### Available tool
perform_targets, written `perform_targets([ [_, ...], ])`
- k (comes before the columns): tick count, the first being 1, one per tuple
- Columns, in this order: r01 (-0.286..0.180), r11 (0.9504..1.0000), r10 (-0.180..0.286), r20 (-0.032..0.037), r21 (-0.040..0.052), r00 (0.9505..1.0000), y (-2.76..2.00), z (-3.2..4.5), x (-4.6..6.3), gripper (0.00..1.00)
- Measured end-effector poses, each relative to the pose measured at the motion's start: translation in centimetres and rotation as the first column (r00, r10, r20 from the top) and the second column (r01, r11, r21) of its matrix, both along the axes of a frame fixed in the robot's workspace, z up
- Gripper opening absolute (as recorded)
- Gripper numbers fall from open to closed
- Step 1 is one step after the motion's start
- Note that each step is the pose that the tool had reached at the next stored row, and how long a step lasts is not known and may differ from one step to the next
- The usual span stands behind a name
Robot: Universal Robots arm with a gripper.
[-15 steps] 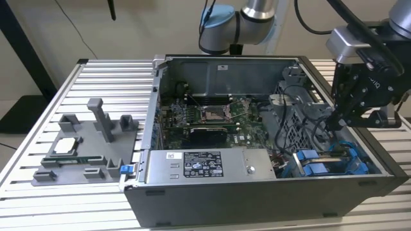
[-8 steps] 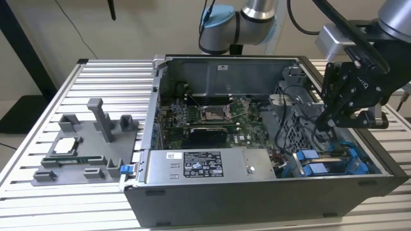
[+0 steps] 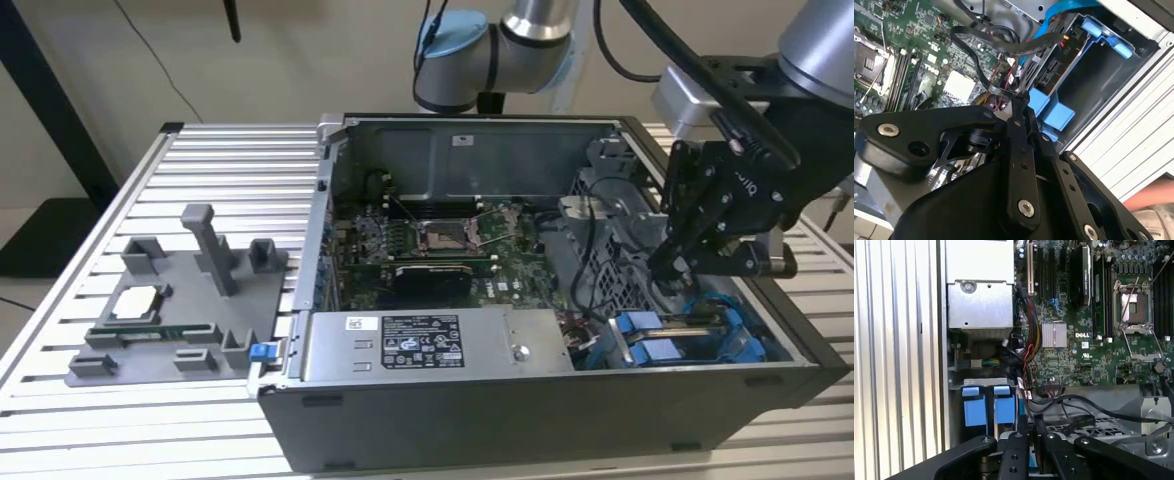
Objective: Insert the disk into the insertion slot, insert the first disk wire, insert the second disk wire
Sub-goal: 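Insert the second disk wire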
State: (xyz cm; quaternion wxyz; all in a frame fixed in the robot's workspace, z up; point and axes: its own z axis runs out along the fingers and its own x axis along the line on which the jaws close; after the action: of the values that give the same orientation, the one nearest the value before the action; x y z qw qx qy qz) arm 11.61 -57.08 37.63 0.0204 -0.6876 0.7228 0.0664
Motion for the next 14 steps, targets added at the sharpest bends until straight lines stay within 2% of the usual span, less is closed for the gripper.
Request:
perform_targets([
  [3,0.0,1.0,0.0,-0.0036,-0.0005,1.0,-0.09,-0.27,0.02,0.0],
  [14,0.0,1.0,0.0,-0.0036,-0.0004,1.0,-0.09,-0.48,0.02,0.0],
])
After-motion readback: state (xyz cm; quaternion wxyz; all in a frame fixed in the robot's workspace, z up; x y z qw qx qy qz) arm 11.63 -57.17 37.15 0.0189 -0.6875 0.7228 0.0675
